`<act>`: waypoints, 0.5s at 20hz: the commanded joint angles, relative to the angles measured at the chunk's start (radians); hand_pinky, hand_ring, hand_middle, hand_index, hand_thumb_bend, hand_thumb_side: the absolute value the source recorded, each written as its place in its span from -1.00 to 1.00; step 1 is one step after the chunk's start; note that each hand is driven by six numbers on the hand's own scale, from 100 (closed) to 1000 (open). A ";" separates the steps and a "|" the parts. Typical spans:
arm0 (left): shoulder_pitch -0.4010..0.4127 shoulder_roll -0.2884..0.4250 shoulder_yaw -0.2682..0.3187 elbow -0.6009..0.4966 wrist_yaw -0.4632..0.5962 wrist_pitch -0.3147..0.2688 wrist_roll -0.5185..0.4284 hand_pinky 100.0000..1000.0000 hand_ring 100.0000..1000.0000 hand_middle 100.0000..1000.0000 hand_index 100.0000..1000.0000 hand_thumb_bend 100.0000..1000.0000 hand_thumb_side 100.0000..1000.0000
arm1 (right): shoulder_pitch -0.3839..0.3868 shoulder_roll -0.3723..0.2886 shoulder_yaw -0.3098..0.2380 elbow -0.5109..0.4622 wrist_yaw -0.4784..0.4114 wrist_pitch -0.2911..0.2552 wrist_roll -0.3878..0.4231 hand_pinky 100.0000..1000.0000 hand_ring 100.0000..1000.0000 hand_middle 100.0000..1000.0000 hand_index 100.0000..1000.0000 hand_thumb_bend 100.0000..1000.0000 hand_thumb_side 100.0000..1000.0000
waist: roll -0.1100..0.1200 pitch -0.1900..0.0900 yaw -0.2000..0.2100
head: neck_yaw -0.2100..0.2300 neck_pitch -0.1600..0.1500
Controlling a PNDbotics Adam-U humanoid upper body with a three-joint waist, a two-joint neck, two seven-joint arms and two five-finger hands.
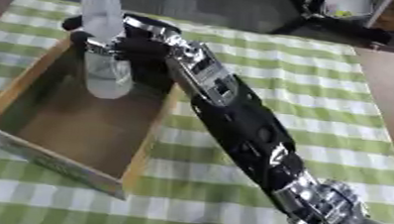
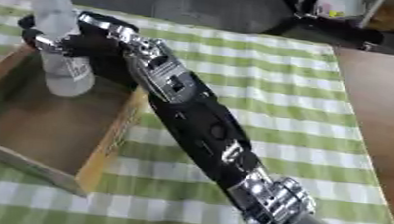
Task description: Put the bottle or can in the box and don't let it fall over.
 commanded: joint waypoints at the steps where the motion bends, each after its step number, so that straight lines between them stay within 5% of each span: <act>1: -0.005 0.019 0.008 -0.020 -0.002 -0.001 0.001 1.00 0.52 0.94 0.64 -0.98 0.68 | -0.010 0.003 0.012 0.015 0.030 -0.084 0.052 0.87 1.00 1.00 1.00 -1.00 -0.04 | 0.006 -0.014 0.001 | 0.001 -0.010; 5: -0.005 0.018 0.009 -0.019 -0.004 0.000 -0.002 1.00 0.52 0.94 0.64 -0.98 0.68 | 0.002 0.000 0.005 0.037 0.113 -0.199 0.130 0.95 1.00 1.00 1.00 -1.00 0.05 | 0.006 -0.016 -0.006 | 0.010 -0.009; 10: -0.006 0.019 0.010 -0.019 -0.003 0.000 -0.004 1.00 0.52 0.94 0.64 -0.99 0.67 | 0.007 0.000 -0.002 0.051 0.186 -0.258 0.187 0.96 1.00 1.00 1.00 -1.00 0.08 | 0.009 -0.017 -0.012 | 0.016 -0.009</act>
